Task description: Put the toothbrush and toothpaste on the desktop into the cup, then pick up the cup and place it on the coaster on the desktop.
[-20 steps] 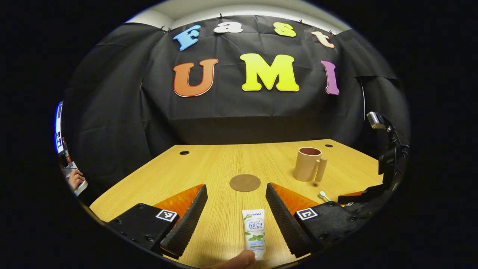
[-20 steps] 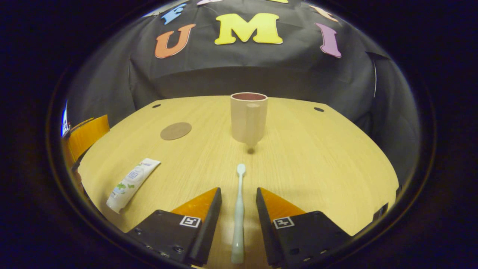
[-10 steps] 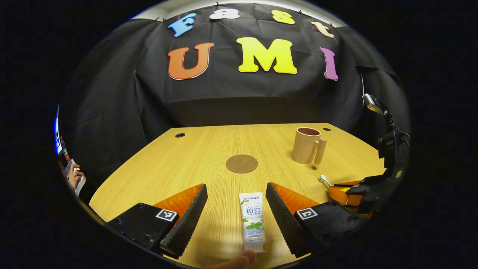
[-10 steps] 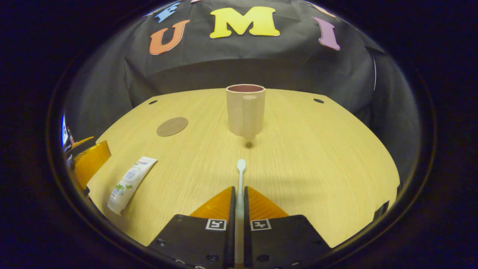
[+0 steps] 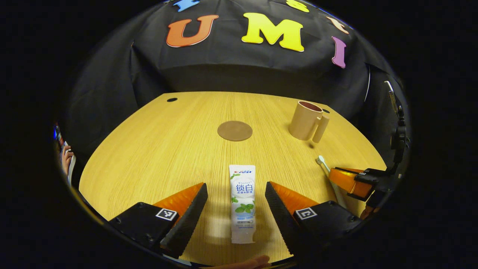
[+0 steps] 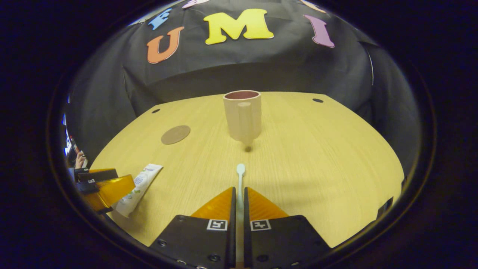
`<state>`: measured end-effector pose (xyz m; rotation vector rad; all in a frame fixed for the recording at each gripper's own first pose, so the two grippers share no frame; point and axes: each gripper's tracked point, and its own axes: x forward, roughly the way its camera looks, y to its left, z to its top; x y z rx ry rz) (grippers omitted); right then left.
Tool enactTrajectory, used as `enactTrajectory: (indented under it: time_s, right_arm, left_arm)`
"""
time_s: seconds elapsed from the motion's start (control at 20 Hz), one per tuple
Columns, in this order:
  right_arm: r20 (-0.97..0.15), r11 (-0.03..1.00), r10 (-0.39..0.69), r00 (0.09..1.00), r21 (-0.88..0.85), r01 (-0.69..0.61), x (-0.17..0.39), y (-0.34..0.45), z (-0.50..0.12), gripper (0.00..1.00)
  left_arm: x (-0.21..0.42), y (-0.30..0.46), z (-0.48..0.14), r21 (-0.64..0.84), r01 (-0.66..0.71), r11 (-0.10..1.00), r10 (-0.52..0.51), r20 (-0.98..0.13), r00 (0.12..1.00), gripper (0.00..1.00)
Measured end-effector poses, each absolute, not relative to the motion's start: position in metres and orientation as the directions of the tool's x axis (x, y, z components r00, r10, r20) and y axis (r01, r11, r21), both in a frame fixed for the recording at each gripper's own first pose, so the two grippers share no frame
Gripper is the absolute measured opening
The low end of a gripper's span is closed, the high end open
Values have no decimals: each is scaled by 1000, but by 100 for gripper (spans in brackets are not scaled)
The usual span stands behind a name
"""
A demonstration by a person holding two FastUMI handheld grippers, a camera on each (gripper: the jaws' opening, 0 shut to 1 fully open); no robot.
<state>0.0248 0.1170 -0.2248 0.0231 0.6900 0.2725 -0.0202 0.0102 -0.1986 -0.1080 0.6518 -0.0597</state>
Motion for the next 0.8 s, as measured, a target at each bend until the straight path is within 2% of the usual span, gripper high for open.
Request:
enactTrajectory:
  time_s: [0.2, 0.25, 0.3, 0.4, 0.75, 0.8]
  right_arm:
    - [-613, 963, 255, 748, 93, -253, 22, 118, -222, 7]
    - [-616, 964, 252, 746, 90, -252, 22, 118, -224, 7]
    - [-626, 965, 246, 740, 83, -250, 22, 117, -227, 7]
    - [-626, 966, 241, 742, 84, -243, 26, 116, -228, 7]
    - [-664, 965, 219, 715, 41, -258, 28, 118, -240, 9]
    - [-664, 961, 234, 710, 48, -272, 27, 120, -240, 12]
  left_arm:
    - [-25, -1, -210, -128, 44, 991, -118, -654, 747, 92]
    - [-26, -2, -212, -126, 46, 991, -119, -661, 741, 96]
    - [-27, -3, -212, -125, 50, 991, -121, -666, 736, 86]
    - [-29, -3, -213, -115, 56, 992, -119, -671, 732, 84]
    - [-30, -6, -221, -127, 41, 991, -120, -712, 692, 84]
    - [-29, -6, -222, -121, 43, 992, -117, -714, 690, 89]
